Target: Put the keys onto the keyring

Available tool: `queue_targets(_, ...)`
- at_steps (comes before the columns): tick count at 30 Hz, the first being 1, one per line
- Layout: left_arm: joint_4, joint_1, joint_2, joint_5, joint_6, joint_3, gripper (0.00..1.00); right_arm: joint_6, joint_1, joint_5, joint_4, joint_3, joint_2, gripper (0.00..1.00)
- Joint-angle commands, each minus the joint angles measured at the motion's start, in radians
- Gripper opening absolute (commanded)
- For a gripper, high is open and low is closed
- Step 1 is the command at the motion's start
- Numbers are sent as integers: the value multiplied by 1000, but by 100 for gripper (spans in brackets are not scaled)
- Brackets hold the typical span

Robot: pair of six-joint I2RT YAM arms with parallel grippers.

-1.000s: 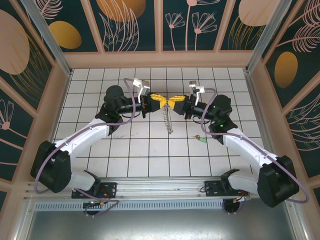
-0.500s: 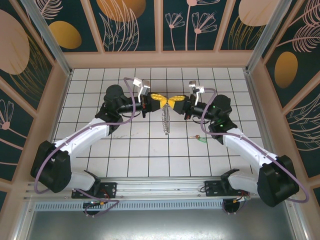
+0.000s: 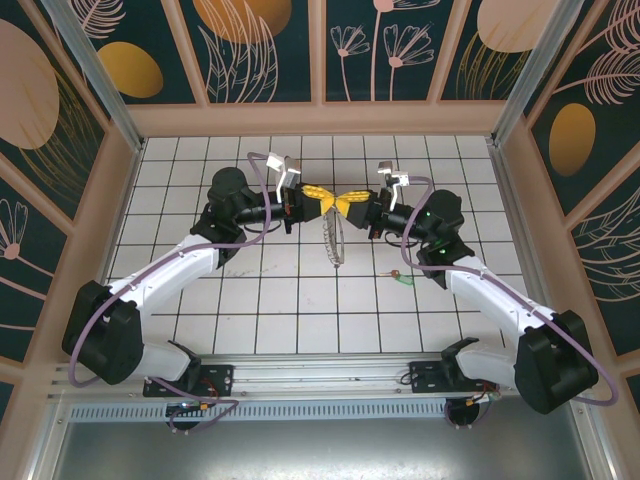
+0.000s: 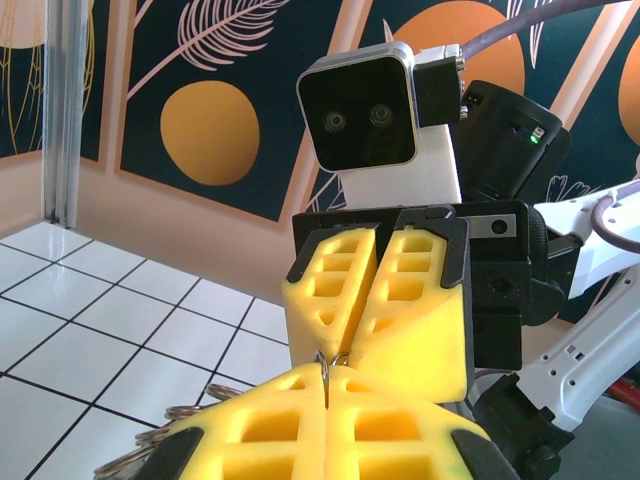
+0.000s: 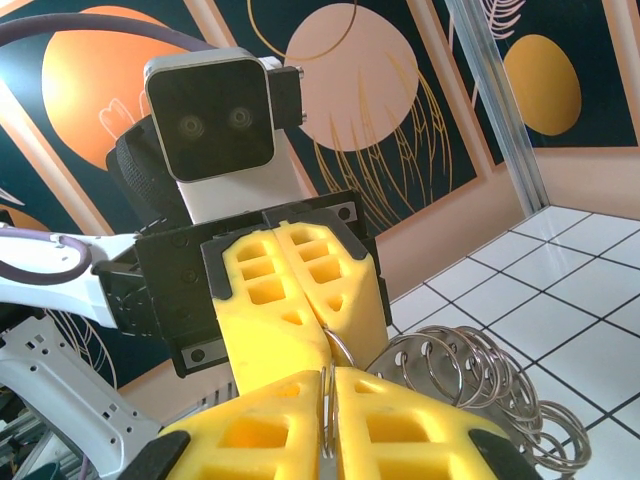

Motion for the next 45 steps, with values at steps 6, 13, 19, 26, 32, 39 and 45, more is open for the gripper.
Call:
queue_targets(6, 41, -2, 1, 1, -14, 42, 0, -27, 13, -17, 16, -25, -16, 0)
queue_targets(13, -4, -2, -19, -129, -21, 50, 39, -46, -5, 5, 23, -25, -48, 0)
queue_targets(19, -12, -1, -76, -263, -39, 36, 77, -11, -44, -16, 64, -1, -54, 0)
queue_targets(26, 57, 0, -82, -187, -95, 17, 78, 33, -46, -7, 134, 13, -47, 0)
queue_targets(32, 83, 1, -68, -113, -106, -16, 65, 83, -47, -17, 218, 36, -29, 0)
queue_targets(39, 165, 1, -56, -55, -164, -23, 53, 176, -46, -10, 365, 41, 0, 0)
queue_targets(45, 289, 0, -39, -30, -261, -29, 47, 219, -33, 23, 449, 39, 15, 0)
